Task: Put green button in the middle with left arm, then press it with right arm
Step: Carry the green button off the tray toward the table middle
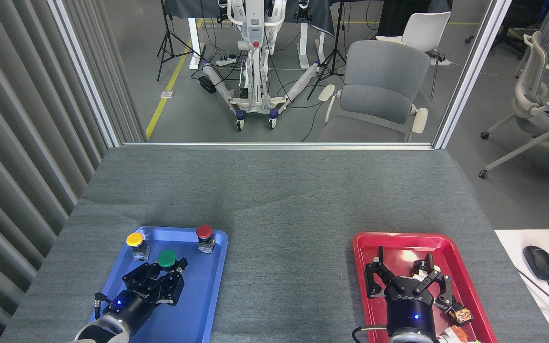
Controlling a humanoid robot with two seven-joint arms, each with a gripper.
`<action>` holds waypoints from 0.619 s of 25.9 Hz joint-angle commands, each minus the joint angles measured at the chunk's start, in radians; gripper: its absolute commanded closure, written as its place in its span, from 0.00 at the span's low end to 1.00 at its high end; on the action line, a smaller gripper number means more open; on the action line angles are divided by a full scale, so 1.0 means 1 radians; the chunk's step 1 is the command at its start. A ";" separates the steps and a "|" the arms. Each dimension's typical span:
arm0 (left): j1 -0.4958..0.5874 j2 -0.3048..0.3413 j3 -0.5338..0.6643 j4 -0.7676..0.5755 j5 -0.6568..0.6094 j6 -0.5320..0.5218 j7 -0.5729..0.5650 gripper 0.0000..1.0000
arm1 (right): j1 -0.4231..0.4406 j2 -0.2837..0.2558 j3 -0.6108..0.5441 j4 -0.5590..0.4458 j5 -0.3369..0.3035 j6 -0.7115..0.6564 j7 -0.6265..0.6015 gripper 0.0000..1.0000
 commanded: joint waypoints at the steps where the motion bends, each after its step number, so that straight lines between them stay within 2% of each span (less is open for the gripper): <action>1: -0.003 0.003 0.001 -0.025 -0.001 -0.142 0.000 0.96 | 0.000 -0.002 0.001 0.000 -0.001 0.000 0.002 0.00; 4: -0.005 -0.022 -0.013 -0.031 -0.001 -0.153 -0.005 0.97 | 0.001 -0.004 0.001 0.000 -0.002 -0.009 0.007 0.00; 7: -0.009 -0.077 -0.045 -0.037 -0.005 -0.153 -0.011 0.97 | 0.000 -0.005 0.001 0.000 -0.004 -0.032 0.012 0.00; 10: -0.025 -0.091 -0.088 -0.036 -0.014 -0.153 -0.012 0.98 | 0.000 -0.007 -0.001 0.000 -0.015 -0.065 0.010 0.00; 13: -0.043 -0.105 -0.143 -0.036 -0.016 -0.153 -0.020 1.00 | 0.000 -0.005 -0.001 0.000 -0.053 -0.075 0.012 0.00; 16: -0.055 -0.163 -0.164 -0.036 -0.017 -0.128 -0.074 1.00 | 0.000 -0.005 -0.002 0.000 -0.088 -0.066 0.012 0.00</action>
